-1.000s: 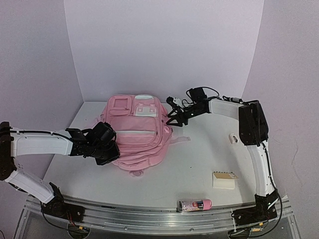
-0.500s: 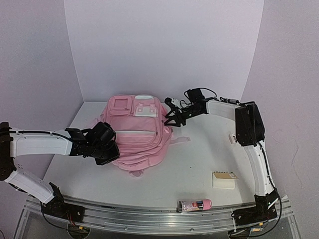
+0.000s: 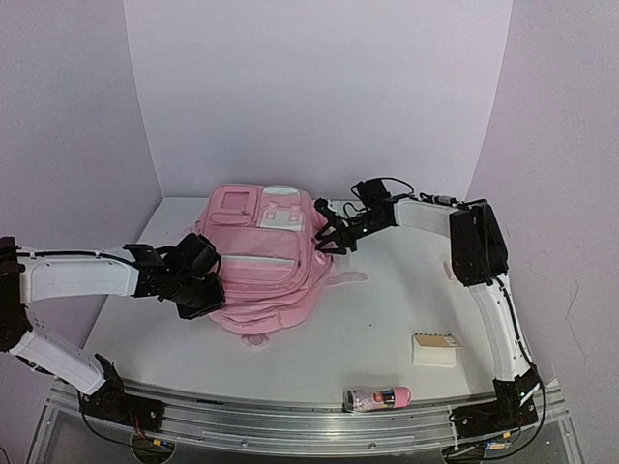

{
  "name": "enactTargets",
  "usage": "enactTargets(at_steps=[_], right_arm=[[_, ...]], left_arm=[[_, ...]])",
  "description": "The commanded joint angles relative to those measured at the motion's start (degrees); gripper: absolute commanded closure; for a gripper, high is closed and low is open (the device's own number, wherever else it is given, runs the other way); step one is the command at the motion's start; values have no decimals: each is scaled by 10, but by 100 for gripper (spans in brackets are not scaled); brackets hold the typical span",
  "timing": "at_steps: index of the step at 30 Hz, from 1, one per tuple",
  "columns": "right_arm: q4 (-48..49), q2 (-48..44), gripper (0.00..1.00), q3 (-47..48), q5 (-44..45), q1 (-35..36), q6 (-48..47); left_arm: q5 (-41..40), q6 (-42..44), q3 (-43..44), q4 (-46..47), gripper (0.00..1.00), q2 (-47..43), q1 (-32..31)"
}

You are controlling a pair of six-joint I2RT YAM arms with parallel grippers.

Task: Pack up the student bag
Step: Unzip the student bag at the center of the board.

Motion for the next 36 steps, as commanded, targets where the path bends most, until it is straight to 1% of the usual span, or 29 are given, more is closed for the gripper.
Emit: enactTargets(at_steps=[1,4,8,13,17,21,25,28,31,34,36], right_arm=[[-31,-39,49,-33,-54,17,3],[-49,-51,49,-50,-93,21,21],[-56,-61,48,-62,-95,33,34],[-57,-44,48,-26,-124,35,95],[-57,-28,52,0,-139,35,121],[-58,-20,57,5,-156,36,130],[-61,-3,58,27,-166,37,148],[-83,6,58,39,-172,36,153],[-104,4,59,33,-186,37,153],[-121,-1,59,20,-179,40,139],[-158,-1,60,25,-178,43,115]], left_arm=[[-23,44,25,-62,100,-10,32],[-37,61,34,-63,100,-10,40],[-39,79,43,-62,100,2,44],[-43,91,46,-60,100,13,47],[-43,96,46,-54,100,12,48],[-42,102,46,-54,100,10,49],[-46,110,51,-59,100,7,50],[-54,119,56,-63,100,6,52],[-60,126,61,-60,100,6,59],[-58,138,64,-39,100,8,65],[-53,146,68,-30,100,13,70]])
